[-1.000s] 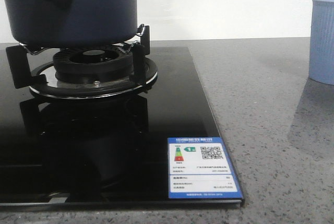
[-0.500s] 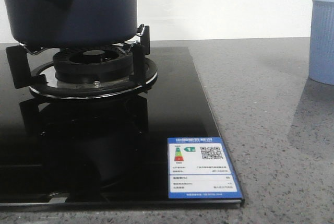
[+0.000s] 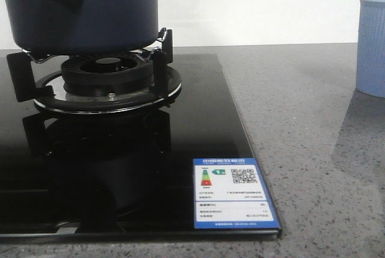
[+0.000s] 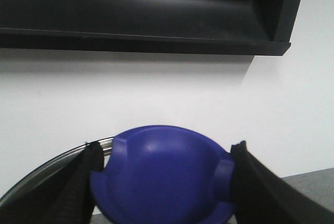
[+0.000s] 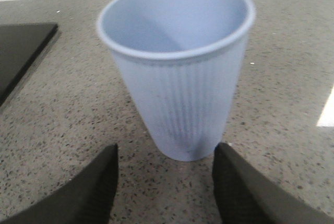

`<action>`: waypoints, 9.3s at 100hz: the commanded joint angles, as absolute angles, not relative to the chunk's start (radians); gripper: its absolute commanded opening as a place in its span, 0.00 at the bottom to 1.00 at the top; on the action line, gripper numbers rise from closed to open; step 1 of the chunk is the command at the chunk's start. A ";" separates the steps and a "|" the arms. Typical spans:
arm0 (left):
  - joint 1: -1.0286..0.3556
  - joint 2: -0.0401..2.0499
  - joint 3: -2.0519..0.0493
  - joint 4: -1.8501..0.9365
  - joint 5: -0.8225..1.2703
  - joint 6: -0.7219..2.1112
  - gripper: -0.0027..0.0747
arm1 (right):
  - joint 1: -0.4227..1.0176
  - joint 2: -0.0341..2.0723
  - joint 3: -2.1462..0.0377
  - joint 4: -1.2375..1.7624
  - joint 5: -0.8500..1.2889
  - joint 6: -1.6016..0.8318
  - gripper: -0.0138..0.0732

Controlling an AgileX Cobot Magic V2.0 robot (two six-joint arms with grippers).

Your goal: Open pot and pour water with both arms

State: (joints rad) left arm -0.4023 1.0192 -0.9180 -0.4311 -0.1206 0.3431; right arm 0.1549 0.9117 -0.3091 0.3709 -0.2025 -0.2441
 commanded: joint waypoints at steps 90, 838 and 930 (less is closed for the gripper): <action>-0.398 0.994 -0.959 -0.423 -0.214 0.345 0.52 | 0.167 1.295 -0.407 0.324 -0.674 -0.221 0.86; -0.311 0.994 -0.959 -0.404 -0.232 0.346 0.52 | 0.015 1.157 -0.825 -0.850 -0.283 0.665 0.66; -0.311 0.994 -0.959 -0.404 -0.230 0.346 0.52 | -0.280 1.359 -0.519 -0.816 -0.736 0.537 0.66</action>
State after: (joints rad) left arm -0.3129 1.0192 -0.9180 -0.4113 -0.1273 0.3453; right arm -0.2767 1.3616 -0.4972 -0.8438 -0.6462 0.5645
